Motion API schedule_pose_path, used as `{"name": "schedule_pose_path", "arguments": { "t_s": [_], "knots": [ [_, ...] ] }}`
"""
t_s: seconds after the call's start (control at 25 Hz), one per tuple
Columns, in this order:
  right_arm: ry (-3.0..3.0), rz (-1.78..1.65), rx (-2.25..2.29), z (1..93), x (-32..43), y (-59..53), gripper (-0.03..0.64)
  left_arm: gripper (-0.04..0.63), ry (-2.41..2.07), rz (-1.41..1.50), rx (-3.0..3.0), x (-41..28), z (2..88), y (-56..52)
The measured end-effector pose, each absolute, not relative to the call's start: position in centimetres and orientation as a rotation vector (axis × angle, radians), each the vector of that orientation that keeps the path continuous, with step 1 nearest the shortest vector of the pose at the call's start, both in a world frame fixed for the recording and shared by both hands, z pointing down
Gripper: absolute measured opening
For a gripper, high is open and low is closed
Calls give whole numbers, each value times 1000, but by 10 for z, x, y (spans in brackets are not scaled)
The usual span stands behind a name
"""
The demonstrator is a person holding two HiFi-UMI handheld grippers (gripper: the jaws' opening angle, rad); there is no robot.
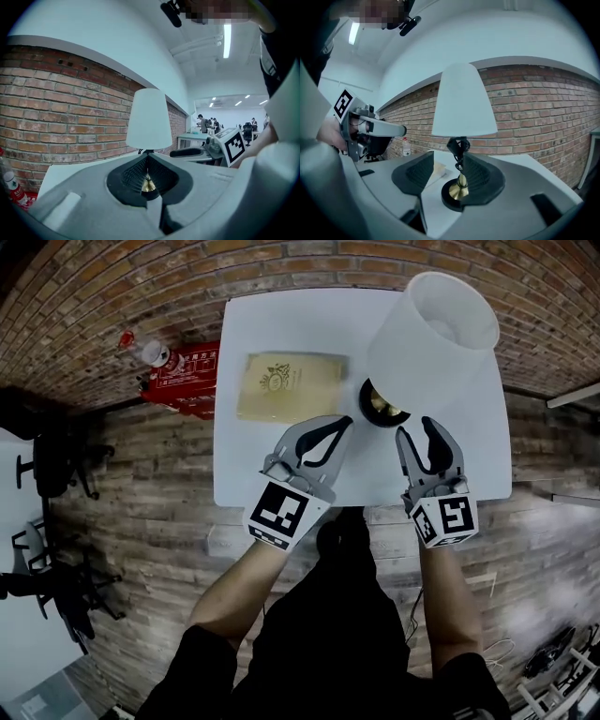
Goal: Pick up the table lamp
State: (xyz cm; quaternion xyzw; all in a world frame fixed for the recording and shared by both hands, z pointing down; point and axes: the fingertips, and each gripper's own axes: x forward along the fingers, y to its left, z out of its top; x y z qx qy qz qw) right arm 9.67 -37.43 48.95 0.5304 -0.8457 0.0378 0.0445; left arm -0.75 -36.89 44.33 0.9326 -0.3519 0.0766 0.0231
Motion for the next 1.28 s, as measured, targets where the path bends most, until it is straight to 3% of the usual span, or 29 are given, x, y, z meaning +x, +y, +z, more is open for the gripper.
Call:
{"name": "schedule_pose_path", "arguments": {
  "t_s": [0.44,1.28],
  "knots": [
    [-2507,59,1845,528,114,-435,238,8,-1116,311,2823,9,506,-421],
    [-2409,150,1752,555,92,-493,242,8,-1204,435,2758,13,539,-445]
  ]
}}
